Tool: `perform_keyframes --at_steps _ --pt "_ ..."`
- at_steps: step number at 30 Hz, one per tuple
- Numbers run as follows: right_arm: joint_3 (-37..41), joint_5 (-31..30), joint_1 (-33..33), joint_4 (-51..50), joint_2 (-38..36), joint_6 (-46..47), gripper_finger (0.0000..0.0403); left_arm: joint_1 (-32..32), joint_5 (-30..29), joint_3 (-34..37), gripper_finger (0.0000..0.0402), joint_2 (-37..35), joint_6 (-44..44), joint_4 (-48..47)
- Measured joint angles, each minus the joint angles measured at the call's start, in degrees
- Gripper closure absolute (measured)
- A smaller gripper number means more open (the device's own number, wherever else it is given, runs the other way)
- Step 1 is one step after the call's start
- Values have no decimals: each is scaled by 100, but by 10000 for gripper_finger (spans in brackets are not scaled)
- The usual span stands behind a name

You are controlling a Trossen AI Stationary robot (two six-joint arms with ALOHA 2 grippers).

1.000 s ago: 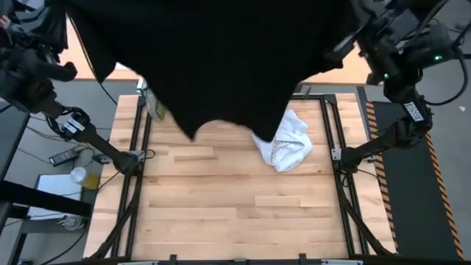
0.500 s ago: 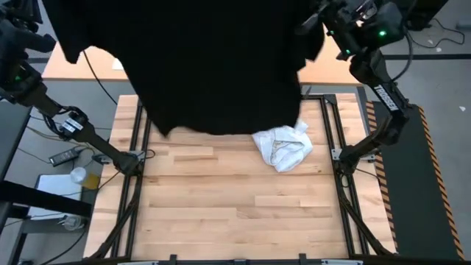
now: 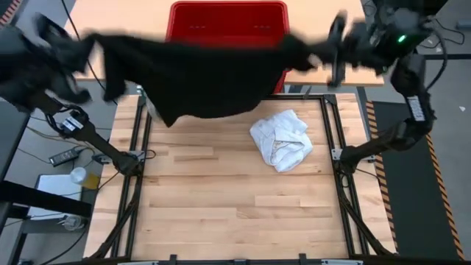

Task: Fold laundry
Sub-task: Fold the black shirt

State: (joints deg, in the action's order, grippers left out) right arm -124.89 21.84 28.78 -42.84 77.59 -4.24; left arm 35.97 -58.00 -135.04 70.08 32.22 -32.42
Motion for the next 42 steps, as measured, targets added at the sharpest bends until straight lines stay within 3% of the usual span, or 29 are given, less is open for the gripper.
perform_keyframes --at_steps 3,7,11,14,21,28,34,42 --pt "16 -381 -840 -1777 -193 17 400 154 90 0 401 171 -1533 -1546" --pt "10 -544 -1964 -3311 -329 641 400 367 898 57 401 518 -3913 -3382" --pt "170 -746 -3047 -4122 -225 1302 400 587 1974 459 401 919 -5929 -4667" --pt "550 -782 -3631 -4173 -106 1604 400 696 2629 922 401 1169 -6677 -4952" --pt "1770 -416 -4439 -4154 155 1913 398 955 3906 2072 401 1452 -7582 -4857" --pt "3070 389 -4943 -3690 373 2226 397 1100 4316 3530 401 1478 -7854 -3832" --pt "3422 910 -5258 -3376 384 2459 397 1462 5021 4402 401 1473 -8322 -2705" --pt "3696 1299 -5938 -2828 392 2922 397 1965 5079 5302 401 1471 -9120 -524"
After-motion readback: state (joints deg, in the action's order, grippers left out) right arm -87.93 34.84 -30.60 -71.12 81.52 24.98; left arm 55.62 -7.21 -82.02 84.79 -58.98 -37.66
